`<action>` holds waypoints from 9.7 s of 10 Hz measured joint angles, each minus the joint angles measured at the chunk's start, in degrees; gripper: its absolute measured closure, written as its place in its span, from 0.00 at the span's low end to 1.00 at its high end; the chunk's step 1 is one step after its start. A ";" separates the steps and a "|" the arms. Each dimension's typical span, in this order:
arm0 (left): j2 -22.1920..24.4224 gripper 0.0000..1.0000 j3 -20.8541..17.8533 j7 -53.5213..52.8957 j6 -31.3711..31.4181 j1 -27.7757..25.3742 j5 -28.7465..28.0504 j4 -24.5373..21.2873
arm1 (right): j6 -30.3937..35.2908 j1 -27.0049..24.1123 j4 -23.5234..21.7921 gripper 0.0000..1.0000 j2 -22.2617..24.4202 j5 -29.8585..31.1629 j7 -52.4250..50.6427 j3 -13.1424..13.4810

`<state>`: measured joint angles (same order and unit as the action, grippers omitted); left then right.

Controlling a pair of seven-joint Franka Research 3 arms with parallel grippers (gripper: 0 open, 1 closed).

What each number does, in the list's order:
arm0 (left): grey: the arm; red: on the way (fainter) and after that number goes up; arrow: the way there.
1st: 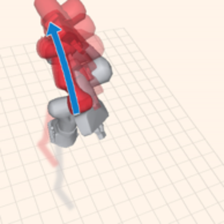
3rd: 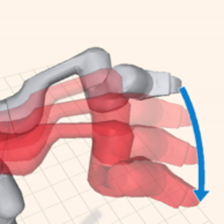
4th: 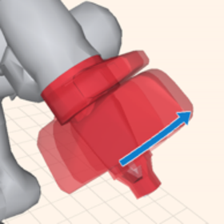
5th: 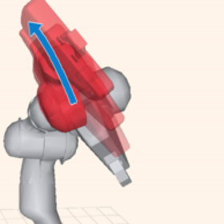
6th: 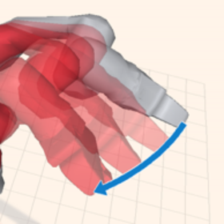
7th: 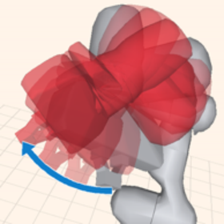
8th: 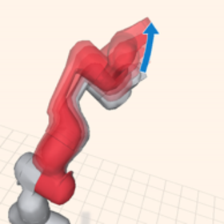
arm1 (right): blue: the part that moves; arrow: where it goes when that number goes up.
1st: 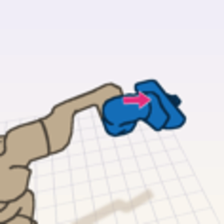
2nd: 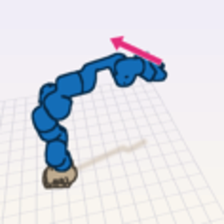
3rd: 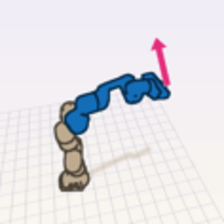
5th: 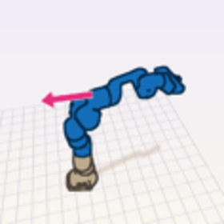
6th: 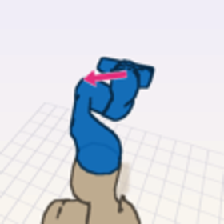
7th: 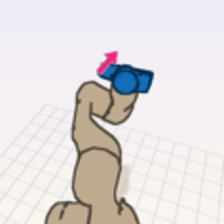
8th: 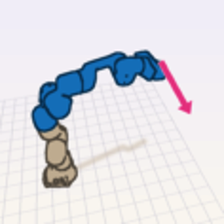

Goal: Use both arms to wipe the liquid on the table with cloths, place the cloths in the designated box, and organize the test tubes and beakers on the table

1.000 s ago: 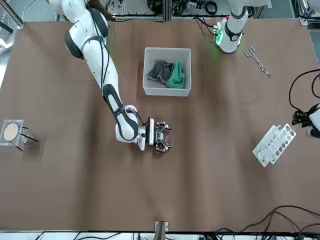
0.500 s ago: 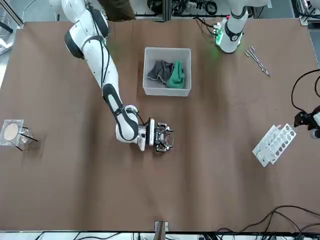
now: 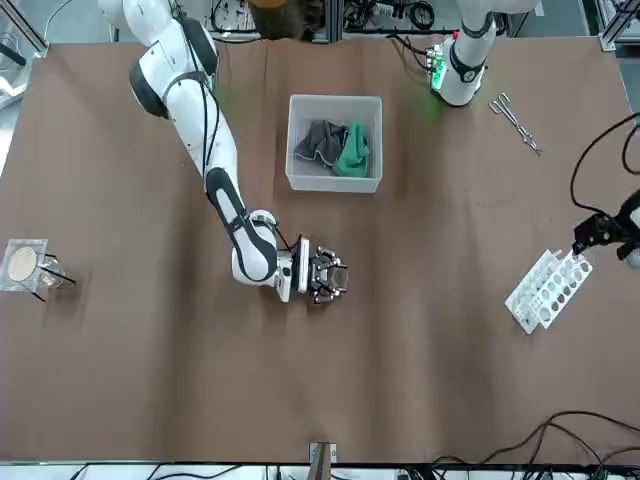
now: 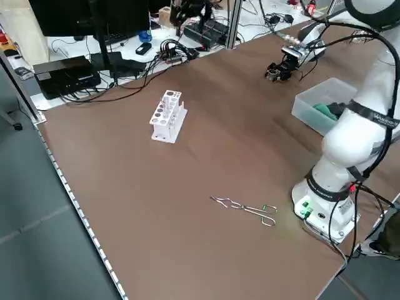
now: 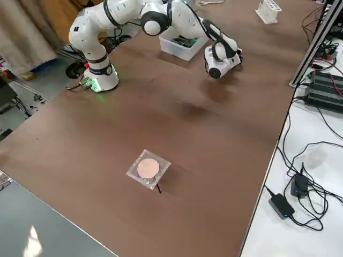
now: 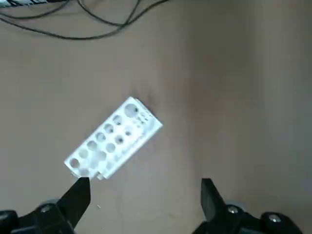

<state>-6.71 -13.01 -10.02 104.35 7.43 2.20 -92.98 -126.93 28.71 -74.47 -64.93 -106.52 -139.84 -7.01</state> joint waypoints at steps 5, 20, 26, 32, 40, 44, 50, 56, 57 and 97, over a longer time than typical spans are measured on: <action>8.47 0.00 7.63 6.72 -12.70 -3.24 0.00 0.86 | -0.48 -1.01 1.55 0.49 0.23 -0.11 1.13 0.05; 4.36 0.01 8.36 8.38 -13.08 -3.15 -0.03 6.29 | 8.48 -27.61 -15.32 0.50 21.74 17.78 9.10 0.91; 4.36 0.01 8.37 8.38 -13.11 -3.12 -0.03 6.52 | 28.17 -49.67 -13.16 0.50 29.33 40.95 28.23 1.02; 4.35 0.01 8.38 8.38 -13.14 -3.09 -0.03 6.55 | 36.96 -65.96 -8.52 0.50 29.35 47.69 28.29 1.05; 4.35 0.01 8.38 8.38 -13.14 -3.09 -0.03 6.58 | 42.59 -77.26 0.23 0.50 23.10 51.95 27.93 1.07; 4.35 0.01 8.40 8.38 -13.16 -3.09 -0.03 6.58 | 46.14 -80.81 2.98 0.50 20.16 54.10 22.87 1.07; 4.35 0.01 8.41 8.39 -13.21 -3.16 -0.03 6.58 | 46.79 -81.90 6.38 0.50 14.25 54.13 19.28 1.02; 4.36 0.01 8.41 8.38 -13.28 -3.32 -0.04 6.58 | 48.06 -85.29 6.83 0.50 12.73 54.19 17.64 1.05; 4.36 0.01 8.41 8.38 -13.29 -3.32 -0.03 6.58 | 48.07 -85.44 7.01 0.50 12.29 54.19 17.54 1.05; 5.50 0.04 8.36 8.93 -13.37 -4.31 -0.06 6.60 | 32.34 -51.33 19.35 0.00 24.03 71.78 65.67 -0.24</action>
<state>-1.21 -4.65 -1.10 90.98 3.11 2.13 -86.38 -94.59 -22.62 -55.12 -40.89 -34.74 -74.16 -7.25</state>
